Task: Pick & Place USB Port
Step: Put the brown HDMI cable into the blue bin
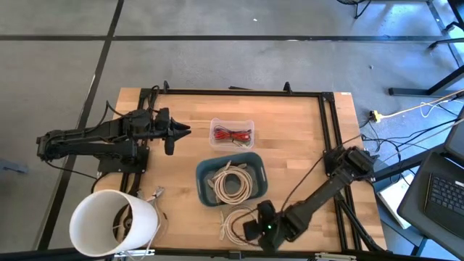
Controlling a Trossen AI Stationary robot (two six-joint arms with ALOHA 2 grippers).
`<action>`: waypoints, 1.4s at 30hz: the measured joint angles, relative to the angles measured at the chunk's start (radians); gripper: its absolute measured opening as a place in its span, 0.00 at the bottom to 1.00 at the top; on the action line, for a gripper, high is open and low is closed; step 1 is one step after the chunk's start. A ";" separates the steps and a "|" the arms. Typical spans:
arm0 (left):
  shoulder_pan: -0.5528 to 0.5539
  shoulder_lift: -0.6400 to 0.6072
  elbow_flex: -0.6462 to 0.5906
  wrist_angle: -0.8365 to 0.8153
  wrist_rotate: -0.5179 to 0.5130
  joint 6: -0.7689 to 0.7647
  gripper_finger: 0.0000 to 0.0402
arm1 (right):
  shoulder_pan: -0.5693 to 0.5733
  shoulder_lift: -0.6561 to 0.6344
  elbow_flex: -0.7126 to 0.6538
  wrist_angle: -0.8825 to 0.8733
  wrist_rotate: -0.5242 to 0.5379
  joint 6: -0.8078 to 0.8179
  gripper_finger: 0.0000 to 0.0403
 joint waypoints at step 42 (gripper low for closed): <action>0.000 0.000 0.000 0.002 0.001 0.000 0.21 | 0.108 0.082 0.441 -0.714 0.026 0.192 0.03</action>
